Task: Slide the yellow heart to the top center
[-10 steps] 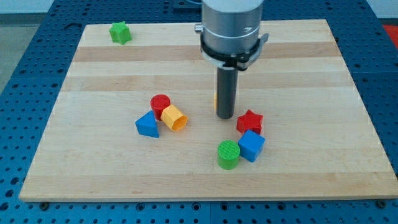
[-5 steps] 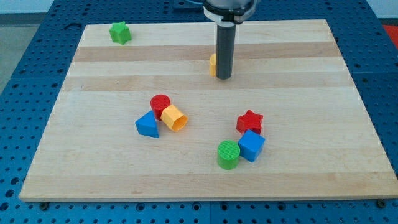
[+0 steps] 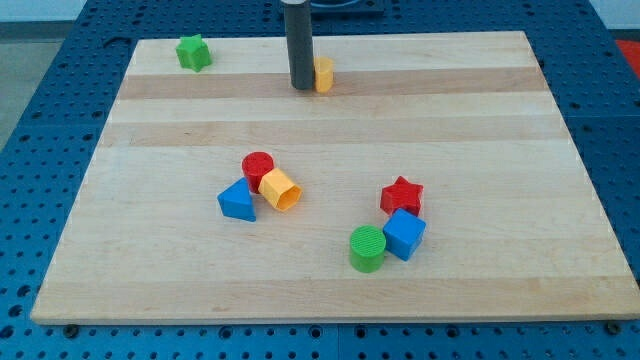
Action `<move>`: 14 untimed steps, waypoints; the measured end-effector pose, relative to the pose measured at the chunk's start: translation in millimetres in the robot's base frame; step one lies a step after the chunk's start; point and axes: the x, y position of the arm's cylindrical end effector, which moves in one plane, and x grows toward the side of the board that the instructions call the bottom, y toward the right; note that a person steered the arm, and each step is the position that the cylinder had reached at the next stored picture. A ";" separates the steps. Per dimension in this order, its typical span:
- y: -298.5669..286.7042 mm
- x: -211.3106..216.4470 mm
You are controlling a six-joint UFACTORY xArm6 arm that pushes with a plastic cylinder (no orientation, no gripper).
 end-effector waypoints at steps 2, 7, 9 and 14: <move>57.1 -3.2; 123.3 -32.1; 103.3 -38.4; 80.3 -56.9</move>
